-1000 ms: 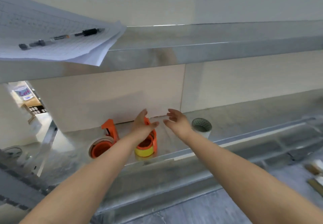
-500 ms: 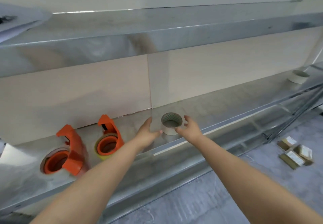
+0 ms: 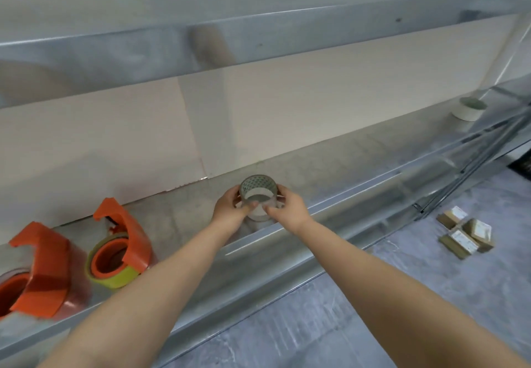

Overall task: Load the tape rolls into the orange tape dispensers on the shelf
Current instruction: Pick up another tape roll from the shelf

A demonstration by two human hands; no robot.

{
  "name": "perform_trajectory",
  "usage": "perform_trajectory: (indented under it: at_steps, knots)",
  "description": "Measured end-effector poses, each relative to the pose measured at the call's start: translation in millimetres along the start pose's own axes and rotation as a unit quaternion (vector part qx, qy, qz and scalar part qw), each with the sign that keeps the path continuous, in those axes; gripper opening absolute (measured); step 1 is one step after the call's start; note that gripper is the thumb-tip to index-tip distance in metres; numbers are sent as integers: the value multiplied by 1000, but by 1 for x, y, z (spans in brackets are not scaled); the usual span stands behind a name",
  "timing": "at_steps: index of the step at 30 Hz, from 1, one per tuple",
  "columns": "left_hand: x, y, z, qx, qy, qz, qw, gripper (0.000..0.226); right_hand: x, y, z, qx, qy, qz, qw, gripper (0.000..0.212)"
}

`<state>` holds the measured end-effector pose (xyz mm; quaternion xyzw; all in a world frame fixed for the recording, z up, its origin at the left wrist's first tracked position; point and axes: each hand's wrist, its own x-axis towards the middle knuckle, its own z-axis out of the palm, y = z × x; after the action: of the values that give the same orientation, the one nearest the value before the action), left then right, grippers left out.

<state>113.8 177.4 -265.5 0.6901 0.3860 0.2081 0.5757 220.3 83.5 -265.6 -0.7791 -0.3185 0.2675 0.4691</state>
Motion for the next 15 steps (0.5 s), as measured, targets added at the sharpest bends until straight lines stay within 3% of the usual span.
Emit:
perform_trajectory:
  at_steps: [6,15]
  knots:
    - [17,47,83,27,-49,66,996,43,-5,17,-97,-6,78,-12,997,49]
    - [29,99,206,-47,-182,103,977,51,-13,56,-217,-9,177,11,984,45]
